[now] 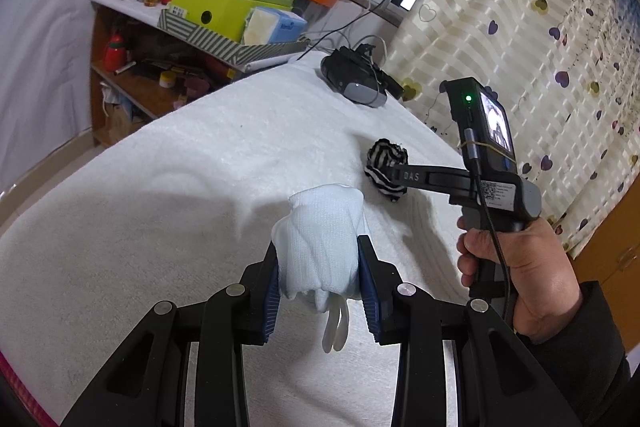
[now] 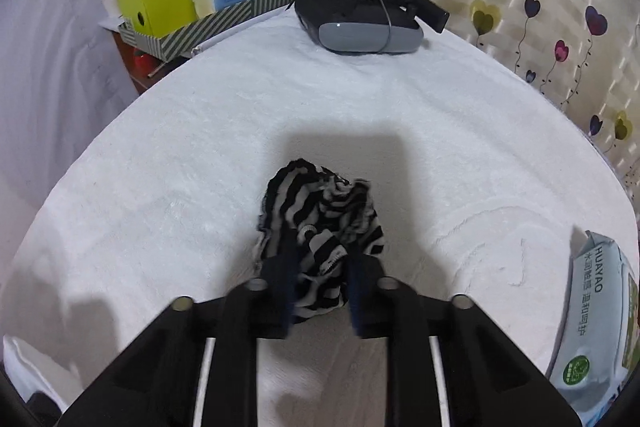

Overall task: Organize soft objects
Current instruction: 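Grasp the black-and-white striped sock with the right gripper while the left holds the white sock, then carry the white sock with the left gripper while the right carries the striped sock to the box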

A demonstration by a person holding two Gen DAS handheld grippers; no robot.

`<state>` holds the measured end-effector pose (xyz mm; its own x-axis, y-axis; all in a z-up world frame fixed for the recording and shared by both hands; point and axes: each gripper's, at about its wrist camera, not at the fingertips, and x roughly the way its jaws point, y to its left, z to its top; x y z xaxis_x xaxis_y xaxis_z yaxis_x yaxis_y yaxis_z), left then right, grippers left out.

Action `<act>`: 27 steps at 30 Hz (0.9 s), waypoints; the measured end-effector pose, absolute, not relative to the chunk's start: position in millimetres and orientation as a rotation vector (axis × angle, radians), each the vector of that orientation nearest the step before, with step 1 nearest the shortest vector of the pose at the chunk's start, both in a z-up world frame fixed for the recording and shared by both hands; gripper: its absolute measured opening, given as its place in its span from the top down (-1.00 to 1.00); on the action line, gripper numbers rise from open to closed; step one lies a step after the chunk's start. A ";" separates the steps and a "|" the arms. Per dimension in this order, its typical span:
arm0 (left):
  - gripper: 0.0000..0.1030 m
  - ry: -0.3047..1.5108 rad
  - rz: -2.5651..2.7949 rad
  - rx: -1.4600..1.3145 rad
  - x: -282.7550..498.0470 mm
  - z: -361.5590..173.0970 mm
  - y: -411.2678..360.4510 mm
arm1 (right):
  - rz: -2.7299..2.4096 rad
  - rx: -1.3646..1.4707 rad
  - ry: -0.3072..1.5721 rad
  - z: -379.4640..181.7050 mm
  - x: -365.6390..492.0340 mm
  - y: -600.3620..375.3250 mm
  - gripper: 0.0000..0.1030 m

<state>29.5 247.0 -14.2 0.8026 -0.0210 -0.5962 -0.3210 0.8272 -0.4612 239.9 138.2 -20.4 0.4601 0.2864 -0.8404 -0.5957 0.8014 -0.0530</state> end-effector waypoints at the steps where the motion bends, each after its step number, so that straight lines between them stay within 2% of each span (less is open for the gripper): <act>1: 0.37 0.625 0.171 -0.581 29.6 -14.0 246.9 | 0.561 -0.359 0.946 -18.0 237.5 135.5 0.74; 11: 0.37 0.599 0.166 -0.533 14.9 3.8 223.3 | 0.693 -0.245 0.855 27.0 170.8 83.8 0.74; 27: 0.37 0.568 0.071 -0.411 -4.0 42.3 137.6 | 0.750 -0.083 0.704 75.4 79.5 -32.9 0.74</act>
<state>-4.0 137.6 42.3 0.8428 -0.0466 -0.5362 -0.1776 0.9164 -0.3588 79.5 -32.9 75.4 0.5166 0.5972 -0.6136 -0.6505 0.7397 0.1723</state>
